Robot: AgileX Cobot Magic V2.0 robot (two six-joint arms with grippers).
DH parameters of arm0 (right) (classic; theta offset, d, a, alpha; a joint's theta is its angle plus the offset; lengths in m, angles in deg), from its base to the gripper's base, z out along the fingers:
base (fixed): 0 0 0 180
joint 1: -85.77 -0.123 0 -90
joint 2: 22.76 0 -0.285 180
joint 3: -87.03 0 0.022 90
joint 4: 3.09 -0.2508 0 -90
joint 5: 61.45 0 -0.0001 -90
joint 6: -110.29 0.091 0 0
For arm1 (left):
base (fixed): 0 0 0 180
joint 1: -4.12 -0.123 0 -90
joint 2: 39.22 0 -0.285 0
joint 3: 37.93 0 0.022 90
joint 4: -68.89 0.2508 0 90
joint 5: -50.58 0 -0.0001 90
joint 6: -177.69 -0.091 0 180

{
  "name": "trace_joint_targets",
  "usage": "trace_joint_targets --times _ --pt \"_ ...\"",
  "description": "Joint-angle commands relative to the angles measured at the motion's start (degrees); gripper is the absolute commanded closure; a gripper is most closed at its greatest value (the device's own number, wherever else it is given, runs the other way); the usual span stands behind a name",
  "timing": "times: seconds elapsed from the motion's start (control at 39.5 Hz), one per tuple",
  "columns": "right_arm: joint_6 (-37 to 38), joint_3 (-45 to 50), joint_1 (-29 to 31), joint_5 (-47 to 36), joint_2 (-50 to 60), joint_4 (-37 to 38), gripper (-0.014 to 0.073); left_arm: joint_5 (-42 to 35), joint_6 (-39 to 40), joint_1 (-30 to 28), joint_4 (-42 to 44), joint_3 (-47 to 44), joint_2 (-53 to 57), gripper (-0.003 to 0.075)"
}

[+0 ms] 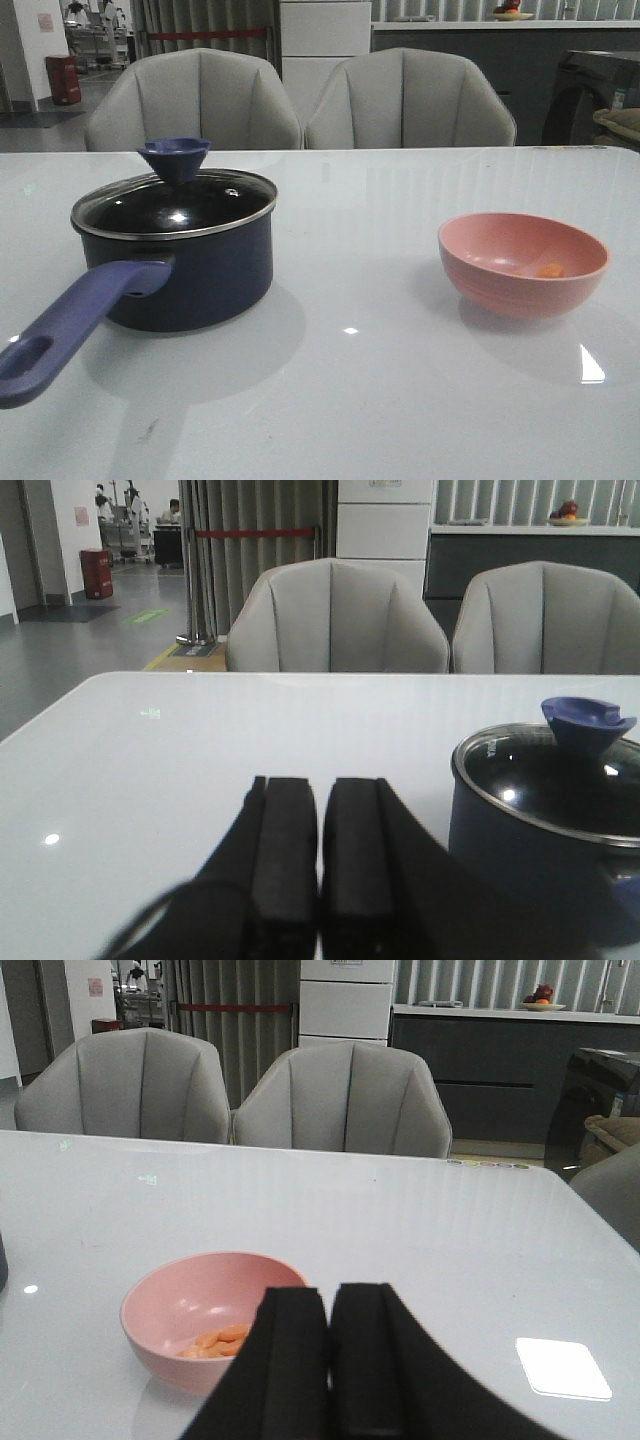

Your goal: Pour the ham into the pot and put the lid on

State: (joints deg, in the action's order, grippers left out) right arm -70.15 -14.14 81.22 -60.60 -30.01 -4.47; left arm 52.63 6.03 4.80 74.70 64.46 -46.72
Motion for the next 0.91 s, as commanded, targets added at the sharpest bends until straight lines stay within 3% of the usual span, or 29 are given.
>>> trace_joint_targets --times 0.0,0.15,0.56,0.89 --pt "0.0 0.5 0.3 -4.4 1.1 0.7 0.0449 -7.2 0.2 -0.2 -0.7 -1.4 1.2 0.0607" --pt "0.0 0.5 0.3 -4.4 1.1 0.7 0.0449 -7.5 0.5 -0.2 -1.1 2.8 0.9 0.0607" --pt "0.0 0.5 0.3 -4.4 1.1 0.7 0.0449 3.6 0.5 -0.2 -1.1 20.4 -12.6 0.0607" --pt "0.0 0.5 0.3 -4.4 1.1 0.7 0.0449 6.8 0.5 1.3 -3.6 22.7 -25.5 0.0607"
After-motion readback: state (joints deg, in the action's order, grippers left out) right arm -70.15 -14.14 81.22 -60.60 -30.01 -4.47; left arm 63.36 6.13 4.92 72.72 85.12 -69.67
